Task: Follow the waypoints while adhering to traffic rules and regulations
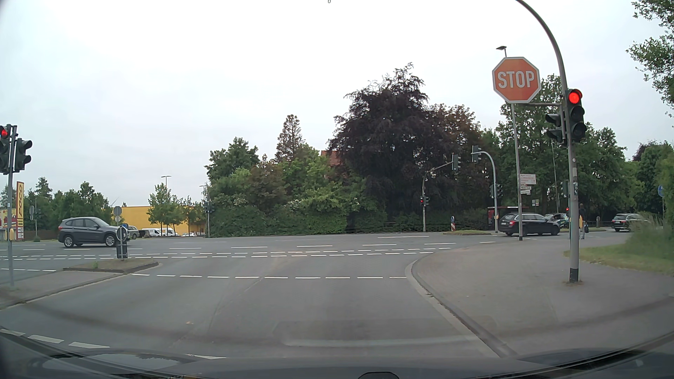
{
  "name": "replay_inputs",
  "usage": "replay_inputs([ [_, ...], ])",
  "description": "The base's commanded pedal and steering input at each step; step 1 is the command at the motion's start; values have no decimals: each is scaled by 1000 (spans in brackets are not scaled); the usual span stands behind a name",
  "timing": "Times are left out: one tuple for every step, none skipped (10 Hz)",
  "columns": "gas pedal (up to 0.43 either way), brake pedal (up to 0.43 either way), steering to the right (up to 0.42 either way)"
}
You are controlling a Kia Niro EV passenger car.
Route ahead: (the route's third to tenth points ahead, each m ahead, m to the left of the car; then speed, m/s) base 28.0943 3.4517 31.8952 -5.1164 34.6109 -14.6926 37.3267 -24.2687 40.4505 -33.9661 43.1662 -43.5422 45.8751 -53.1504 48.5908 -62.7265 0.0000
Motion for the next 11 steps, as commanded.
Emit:
replay_inputs([
  [0,0,0],
  [0,0,0],
  [0,0,0],
  [0,0,0],
  [0,0,0],
  [0,0,0],
  [0,0,0],
  [0,0,0],
  [0,0,0],
  [0,0,0],
  [0,0,0],
])
